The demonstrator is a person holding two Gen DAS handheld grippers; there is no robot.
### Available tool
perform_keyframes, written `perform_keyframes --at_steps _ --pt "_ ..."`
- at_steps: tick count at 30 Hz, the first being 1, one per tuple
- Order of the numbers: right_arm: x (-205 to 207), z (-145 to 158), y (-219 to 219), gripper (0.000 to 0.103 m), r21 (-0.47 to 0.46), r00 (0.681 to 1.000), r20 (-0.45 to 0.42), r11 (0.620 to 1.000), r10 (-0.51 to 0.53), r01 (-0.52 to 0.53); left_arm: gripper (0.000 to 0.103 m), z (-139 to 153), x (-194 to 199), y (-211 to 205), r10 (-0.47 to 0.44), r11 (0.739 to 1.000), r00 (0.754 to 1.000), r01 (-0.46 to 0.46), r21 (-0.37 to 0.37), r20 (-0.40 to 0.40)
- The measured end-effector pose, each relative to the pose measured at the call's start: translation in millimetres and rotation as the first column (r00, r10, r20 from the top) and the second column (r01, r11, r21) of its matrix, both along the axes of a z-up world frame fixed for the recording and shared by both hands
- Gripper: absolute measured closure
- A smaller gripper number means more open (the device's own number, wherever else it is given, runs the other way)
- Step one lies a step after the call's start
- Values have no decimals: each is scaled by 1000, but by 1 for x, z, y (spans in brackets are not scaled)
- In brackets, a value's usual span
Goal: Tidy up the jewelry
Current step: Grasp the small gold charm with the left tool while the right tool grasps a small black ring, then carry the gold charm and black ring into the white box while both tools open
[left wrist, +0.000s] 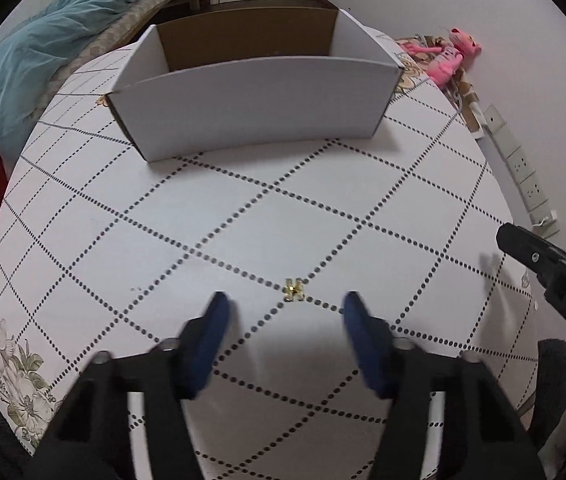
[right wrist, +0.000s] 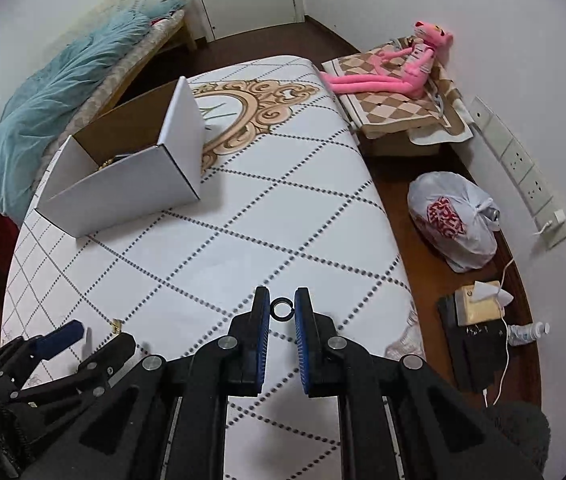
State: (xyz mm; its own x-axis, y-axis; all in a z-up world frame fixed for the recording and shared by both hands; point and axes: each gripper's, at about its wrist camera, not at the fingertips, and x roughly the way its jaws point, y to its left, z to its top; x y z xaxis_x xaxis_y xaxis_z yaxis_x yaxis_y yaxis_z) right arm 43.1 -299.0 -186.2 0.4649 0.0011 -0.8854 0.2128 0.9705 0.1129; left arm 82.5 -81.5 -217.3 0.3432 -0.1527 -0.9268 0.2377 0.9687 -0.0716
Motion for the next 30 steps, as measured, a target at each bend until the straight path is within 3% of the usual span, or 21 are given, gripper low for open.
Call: perform_keyframes --at_steps 5,11,23,30 --pt "-1 0 -1 90 2 1000 3 1000 -2 2 77 2 -1 -6 -26 999 999 25 31 34" --pt "-1 0 0 90 4 1000 6 1000 0 0 95 2 1 -6 -37 999 999 37 6 39" --pt "-4 11 4 90 19 999 34 1000 6 -6 99 20 -3 -5 -47 998 996 49 -34 78" --pt "16 49 19 90 97 993 107 994 42 -53 99 78 22 20 -5 993 991 21 -117 134"
